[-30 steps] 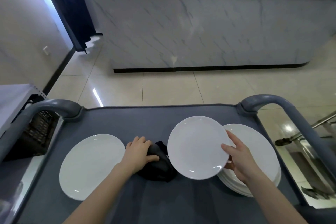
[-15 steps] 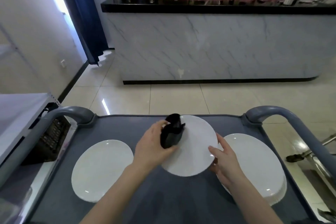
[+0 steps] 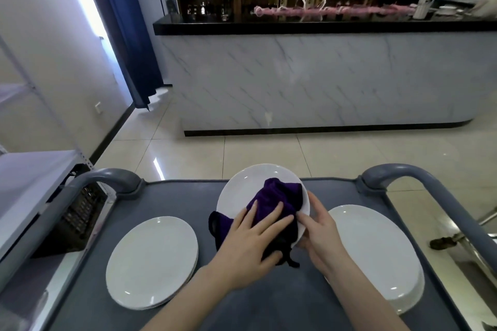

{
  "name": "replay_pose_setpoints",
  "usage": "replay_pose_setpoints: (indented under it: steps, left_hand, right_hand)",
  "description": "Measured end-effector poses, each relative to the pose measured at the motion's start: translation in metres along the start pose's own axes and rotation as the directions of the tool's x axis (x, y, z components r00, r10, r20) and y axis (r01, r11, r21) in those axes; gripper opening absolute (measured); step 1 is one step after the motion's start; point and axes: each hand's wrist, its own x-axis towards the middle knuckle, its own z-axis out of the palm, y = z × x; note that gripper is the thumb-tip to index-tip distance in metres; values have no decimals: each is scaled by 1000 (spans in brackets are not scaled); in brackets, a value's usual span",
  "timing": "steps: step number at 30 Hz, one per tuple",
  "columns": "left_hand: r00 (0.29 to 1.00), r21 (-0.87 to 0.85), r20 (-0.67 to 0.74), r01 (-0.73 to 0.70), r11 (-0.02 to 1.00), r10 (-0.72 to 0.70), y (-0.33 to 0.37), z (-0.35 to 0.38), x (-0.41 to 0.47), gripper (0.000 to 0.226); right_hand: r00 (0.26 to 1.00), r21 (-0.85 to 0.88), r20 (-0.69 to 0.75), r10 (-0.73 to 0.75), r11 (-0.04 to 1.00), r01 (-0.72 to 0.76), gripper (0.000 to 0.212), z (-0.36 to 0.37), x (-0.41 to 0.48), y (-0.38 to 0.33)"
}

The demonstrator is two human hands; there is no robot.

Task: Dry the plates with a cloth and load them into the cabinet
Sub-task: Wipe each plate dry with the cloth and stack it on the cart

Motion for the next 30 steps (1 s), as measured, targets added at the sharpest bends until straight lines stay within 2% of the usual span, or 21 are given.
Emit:
replay_pose_setpoints:
  steps: [6,9,12,15,18,22,26,30]
  left_hand:
    - [989,82,-31,144,986,-142,-17,-5,30,69]
    - [962,76,-65,272,959,-267,-36,-15,38,67]
    - [944,53,-104,320,946,-314,-50,-20,26,67]
    - [952,-40,-126,274,961,-277,-46,-18,2,64]
    - [976,-44,-134,165,985,-169,-25,-12,-20,58]
    - [990,-61,-134,30,998,-38,15,-5,-20,57]
    - [983,-53,-174,47,997,-56,16,-16,4,61]
    - [975,104,-192,135,985,-113,-5,-34,31,69]
  right_hand:
    - [997,-60,83,7,998,-1,54,2,-10,-1]
    - [998,-50,64,-1,999,4,54,-1,-13,-1]
    - [999,-17,18,-42,999,42,52,-6,-10,-9]
    - [998,4,-20,-67,998,67,52,-8,-7,-15]
    - [997,42,-50,-66,997,68,51,-5,-3,-16]
    - [999,36,-2,-45,998,45,48,6,-2,-11]
    - [1000,30,27,-13,999,12,49,9,-6,-10]
    - [980,-86,193,-44,994,61,48,13,-19,-11]
